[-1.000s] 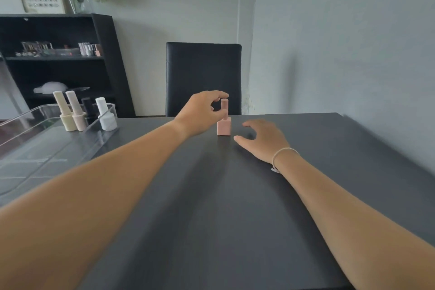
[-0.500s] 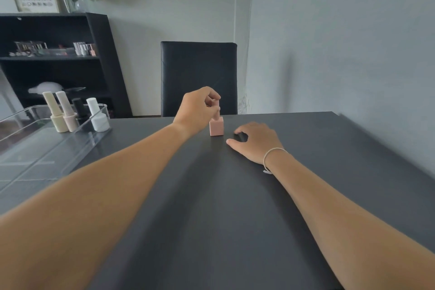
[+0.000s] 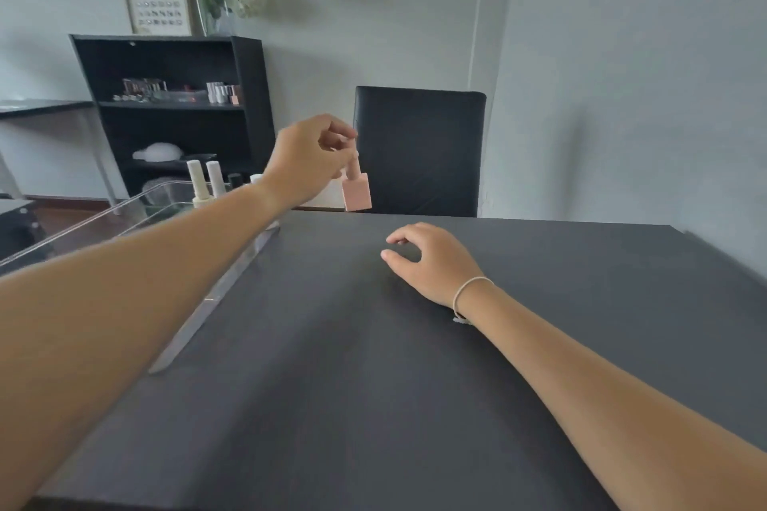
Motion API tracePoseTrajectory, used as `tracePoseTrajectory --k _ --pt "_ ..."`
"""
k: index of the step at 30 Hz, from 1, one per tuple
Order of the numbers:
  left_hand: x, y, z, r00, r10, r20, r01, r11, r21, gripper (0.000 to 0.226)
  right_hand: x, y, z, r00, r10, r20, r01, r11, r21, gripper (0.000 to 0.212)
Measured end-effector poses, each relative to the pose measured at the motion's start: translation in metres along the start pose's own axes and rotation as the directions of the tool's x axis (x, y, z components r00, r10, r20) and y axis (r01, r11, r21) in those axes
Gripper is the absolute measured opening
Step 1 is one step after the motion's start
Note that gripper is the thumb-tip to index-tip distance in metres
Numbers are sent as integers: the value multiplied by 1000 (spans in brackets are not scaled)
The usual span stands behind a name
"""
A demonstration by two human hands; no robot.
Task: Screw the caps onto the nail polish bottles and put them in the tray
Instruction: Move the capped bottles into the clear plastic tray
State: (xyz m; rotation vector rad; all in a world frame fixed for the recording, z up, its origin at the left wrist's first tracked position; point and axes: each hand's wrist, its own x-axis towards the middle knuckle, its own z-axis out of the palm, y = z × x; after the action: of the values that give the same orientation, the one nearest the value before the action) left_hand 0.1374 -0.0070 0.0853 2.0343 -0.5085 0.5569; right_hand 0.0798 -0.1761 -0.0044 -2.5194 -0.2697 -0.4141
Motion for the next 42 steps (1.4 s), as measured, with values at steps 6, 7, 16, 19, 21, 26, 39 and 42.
tracePoseTrajectory --k 6,7,16,19,21,26,39,42 --pt "3 -24 -69 996 -16 -92 18 1000 26 20 19 -67 36 982 -174 -73 185 963 197 31" --pt "4 -29 -80 993 -14 -114 19 999 42 21 23 -76 41 976 -205 -79 217 954 208 32" --pt "2 -74 -149 981 -23 -194 56 984 167 18 52 -119 87 908 -410 -85 419 882 217 32" --pt "1 -90 -160 977 -48 -207 87 979 185 20 55 -119 92 891 -442 -107 455 868 201 30" --pt "0 -100 -164 975 -69 -213 112 974 197 20 55 -116 94 885 -452 -110 465 865 187 31" --pt "1 -122 -170 970 -107 -217 160 957 243 22 54 -114 98 899 -420 -126 438 870 227 26" --pt "6 -154 -158 960 -207 -187 258 913 316 22 58 -114 104 903 -412 -118 429 871 241 32" --pt "10 -156 -154 961 -212 -177 260 911 321 23 58 -113 104 902 -412 -129 431 867 249 32"
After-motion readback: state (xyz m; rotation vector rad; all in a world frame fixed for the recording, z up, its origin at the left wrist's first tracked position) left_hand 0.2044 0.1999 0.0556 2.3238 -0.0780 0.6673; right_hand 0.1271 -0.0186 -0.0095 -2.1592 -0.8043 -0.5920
